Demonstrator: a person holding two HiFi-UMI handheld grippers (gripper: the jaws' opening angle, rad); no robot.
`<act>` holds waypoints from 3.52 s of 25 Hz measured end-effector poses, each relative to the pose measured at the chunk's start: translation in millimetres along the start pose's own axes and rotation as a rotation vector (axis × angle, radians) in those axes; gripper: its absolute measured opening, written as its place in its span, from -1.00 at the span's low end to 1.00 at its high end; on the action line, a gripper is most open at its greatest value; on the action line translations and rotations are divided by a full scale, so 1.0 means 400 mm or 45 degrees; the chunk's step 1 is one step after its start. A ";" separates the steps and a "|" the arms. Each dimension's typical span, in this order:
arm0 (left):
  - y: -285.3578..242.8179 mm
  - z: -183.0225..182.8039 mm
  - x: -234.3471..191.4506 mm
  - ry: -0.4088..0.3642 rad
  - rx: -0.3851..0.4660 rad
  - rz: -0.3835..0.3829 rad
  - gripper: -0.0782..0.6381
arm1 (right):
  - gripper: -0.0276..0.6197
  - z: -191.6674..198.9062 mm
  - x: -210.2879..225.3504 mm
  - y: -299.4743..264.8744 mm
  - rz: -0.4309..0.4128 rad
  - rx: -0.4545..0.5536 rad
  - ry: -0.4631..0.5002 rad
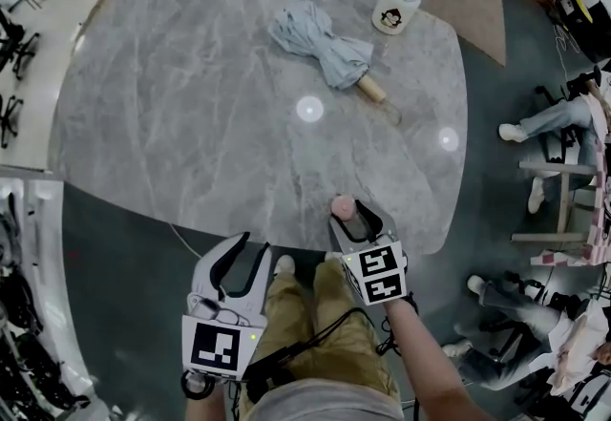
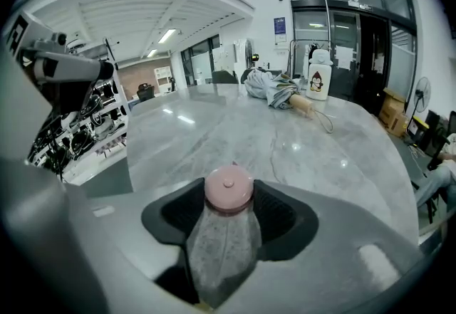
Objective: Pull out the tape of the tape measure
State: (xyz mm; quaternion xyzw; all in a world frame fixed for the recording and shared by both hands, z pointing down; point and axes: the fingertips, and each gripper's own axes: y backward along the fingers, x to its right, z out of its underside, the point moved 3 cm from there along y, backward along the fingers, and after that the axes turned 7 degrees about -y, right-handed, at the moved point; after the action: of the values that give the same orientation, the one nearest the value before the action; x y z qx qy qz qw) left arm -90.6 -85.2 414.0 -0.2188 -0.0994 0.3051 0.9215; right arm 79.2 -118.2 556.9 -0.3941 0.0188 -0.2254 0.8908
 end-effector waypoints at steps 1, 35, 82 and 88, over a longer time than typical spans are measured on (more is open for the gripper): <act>0.000 0.000 -0.001 0.000 0.000 -0.002 -0.47 | -0.25 0.000 0.002 0.000 0.001 0.000 -0.002; -0.018 -0.165 0.046 -0.281 0.172 0.104 -0.46 | -0.26 -0.214 -0.098 0.257 -0.213 0.278 0.326; -0.073 -0.183 0.205 -0.889 0.167 0.731 -0.72 | -0.26 -0.239 -0.149 0.414 -0.461 0.252 0.878; -0.068 -0.192 0.209 -0.889 0.196 0.685 -0.72 | -0.26 -0.240 -0.150 0.426 -0.490 0.247 0.925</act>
State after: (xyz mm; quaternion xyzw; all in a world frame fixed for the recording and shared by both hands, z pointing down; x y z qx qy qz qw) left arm 14.2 -80.5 362.8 -0.0515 -0.3211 0.5960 0.7342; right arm 70.8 -59.8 361.1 -0.1997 0.2366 -0.5125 0.8009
